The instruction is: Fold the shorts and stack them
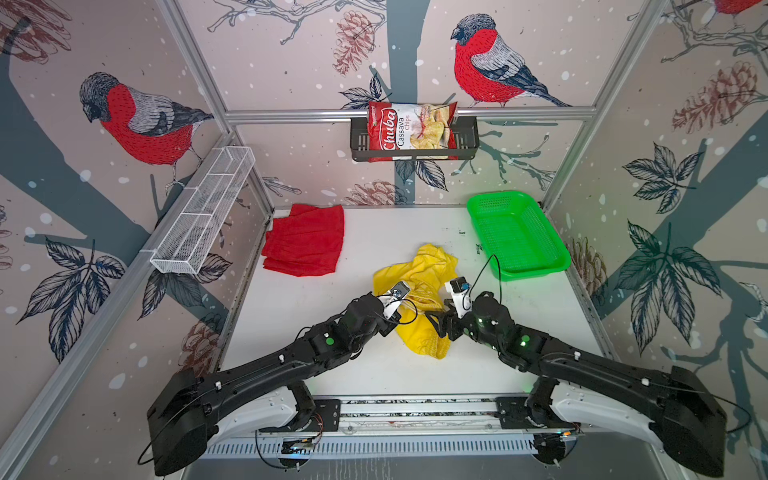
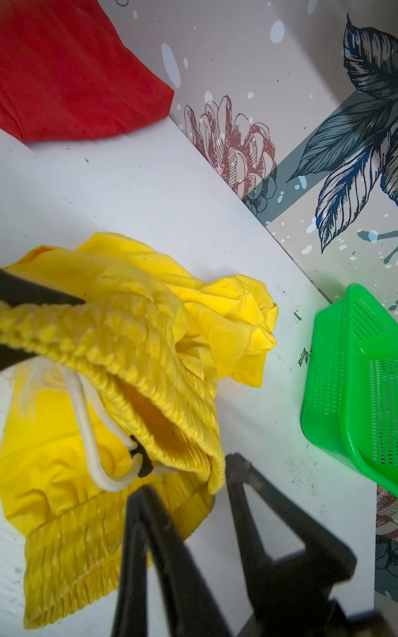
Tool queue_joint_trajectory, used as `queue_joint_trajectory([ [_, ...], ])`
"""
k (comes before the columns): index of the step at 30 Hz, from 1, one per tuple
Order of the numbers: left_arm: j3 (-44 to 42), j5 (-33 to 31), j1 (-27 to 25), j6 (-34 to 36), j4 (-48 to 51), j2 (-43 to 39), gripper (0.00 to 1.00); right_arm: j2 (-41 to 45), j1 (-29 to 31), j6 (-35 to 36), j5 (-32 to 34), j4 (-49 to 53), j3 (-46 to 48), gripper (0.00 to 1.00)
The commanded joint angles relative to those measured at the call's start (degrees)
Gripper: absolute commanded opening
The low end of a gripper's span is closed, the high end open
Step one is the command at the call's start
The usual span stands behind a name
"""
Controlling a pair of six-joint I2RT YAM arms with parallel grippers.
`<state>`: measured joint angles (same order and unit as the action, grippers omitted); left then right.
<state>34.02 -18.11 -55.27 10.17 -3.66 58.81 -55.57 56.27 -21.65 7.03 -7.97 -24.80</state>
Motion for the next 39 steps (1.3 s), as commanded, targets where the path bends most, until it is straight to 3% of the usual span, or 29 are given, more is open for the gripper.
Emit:
queue_joint_trajectory([
  [1,0.3,-0.9,0.4,-2.4,-2.5,0.7,0.00,2.2,4.2,-11.1,12.9,5.0,2.9,0.82],
  [5,-0.2,0.9,1.3,-4.1,-3.7,1.5,0.00,2.8,6.5,-18.7,16.0,8.5,5.2,0.84],
  [14,-5.5,7.2,3.2,-9.1,-10.4,2.9,0.00,-1.8,6.7,-19.1,2.6,-1.7,9.2,0.84],
  [19,-8.8,10.0,3.1,-12.5,-14.8,5.7,0.01,-5.6,6.5,-19.0,-1.3,-3.4,9.2,0.83],
  [22,-10.5,11.6,3.2,-13.6,-17.3,7.8,0.03,-7.6,6.1,-18.9,-1.4,-3.9,9.4,0.77],
  [26,-12.1,13.8,3.2,-15.1,-20.5,10.7,0.05,-10.0,4.5,-19.1,0.5,-2.1,8.8,0.62],
  [33,-11.8,26.2,3.2,-12.2,-22.2,15.8,0.29,-8.6,2.8,-16.8,2.1,-2.7,8.4,0.33],
  [39,-11.4,27.1,3.2,-12.1,-22.5,19.9,0.53,-5.7,1.5,-16.4,1.9,-3.1,9.1,0.27],
])
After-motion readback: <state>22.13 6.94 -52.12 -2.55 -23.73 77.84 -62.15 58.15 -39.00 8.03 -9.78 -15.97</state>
